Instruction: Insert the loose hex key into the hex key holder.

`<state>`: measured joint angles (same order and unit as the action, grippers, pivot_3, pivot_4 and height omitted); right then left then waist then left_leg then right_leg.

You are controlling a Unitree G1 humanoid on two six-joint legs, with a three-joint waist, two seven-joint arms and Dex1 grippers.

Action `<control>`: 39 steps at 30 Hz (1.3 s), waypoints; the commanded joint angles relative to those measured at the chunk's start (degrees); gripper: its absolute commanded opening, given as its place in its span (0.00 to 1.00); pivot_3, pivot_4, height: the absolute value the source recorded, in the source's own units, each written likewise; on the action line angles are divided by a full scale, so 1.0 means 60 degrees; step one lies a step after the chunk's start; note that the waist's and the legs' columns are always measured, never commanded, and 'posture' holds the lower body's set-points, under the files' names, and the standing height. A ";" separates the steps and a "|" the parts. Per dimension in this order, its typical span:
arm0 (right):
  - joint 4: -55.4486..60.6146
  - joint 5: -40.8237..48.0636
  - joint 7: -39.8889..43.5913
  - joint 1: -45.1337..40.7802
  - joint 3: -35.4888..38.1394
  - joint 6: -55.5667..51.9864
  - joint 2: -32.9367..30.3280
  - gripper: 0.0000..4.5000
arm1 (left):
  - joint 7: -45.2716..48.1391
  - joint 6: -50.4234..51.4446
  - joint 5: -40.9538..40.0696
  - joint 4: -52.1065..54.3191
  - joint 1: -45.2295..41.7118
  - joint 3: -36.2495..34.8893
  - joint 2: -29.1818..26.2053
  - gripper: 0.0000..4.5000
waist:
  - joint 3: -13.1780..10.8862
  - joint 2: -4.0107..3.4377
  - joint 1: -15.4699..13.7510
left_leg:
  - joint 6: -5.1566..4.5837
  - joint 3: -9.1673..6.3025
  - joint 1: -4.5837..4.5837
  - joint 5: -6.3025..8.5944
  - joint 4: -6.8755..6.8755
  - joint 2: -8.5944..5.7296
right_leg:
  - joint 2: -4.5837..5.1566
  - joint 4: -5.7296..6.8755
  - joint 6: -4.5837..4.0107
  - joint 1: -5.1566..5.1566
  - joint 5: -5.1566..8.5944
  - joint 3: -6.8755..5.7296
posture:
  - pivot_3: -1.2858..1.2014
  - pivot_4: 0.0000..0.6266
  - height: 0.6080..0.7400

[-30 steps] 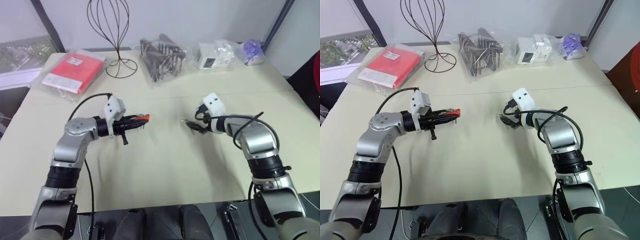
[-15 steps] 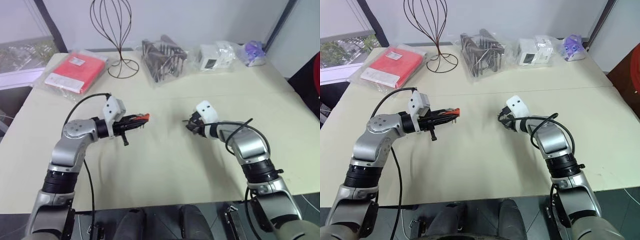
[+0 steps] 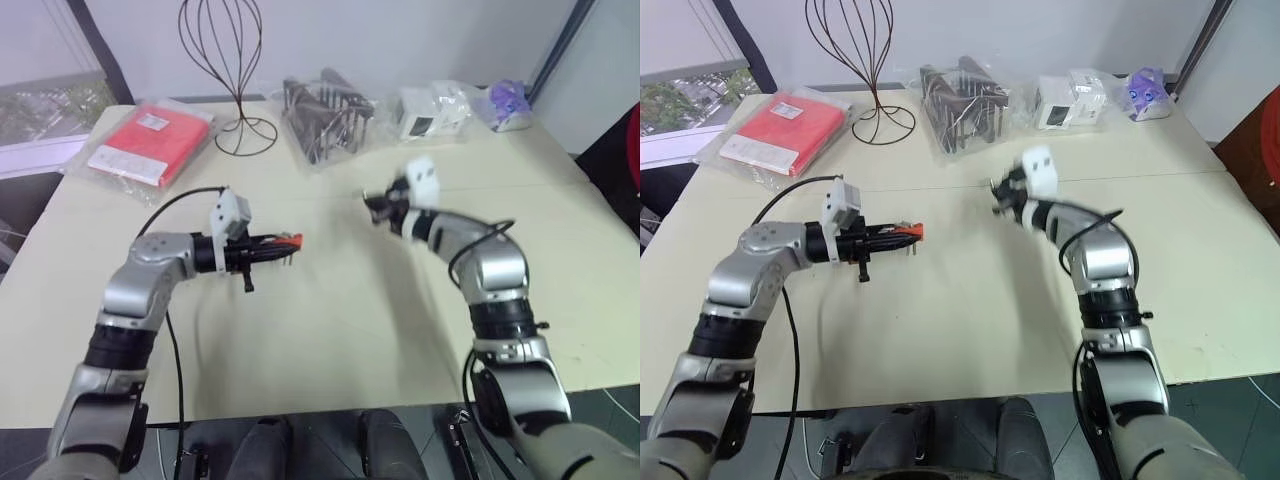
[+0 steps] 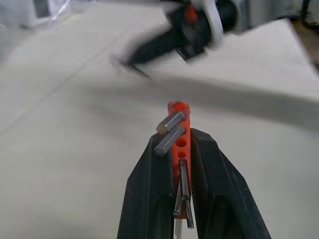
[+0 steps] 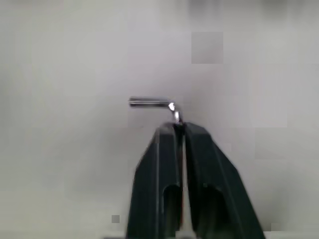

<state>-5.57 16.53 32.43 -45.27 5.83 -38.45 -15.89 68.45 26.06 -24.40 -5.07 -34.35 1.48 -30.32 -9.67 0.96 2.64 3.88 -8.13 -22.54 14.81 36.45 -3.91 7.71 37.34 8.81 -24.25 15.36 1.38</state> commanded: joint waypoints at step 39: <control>0.2150 0.3517 -0.0160 0.0392 0.0341 -0.0298 0.1064 0.00 | 0.1503 -0.0937 -0.0088 -0.4118 -0.3515 -0.0135 0.1284 0.00 | 0.0005 0.0004 0.0222 | 0.0001 -0.0006 0.0002 -0.0001 -0.0022 -0.0001 | 0.0001 -0.0001 0.0000 -0.0009 0.0000 -0.0006 | 0.52 0.24 1.00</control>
<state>6.44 36.79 31.35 -42.66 7.65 -41.66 -9.23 77.23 20.78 -24.09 -31.02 -54.09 2.42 -22.02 -9.64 0.99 3.97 3.88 -8.17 -22.53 14.80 36.32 -3.91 7.71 37.33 8.81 -24.30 15.36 1.34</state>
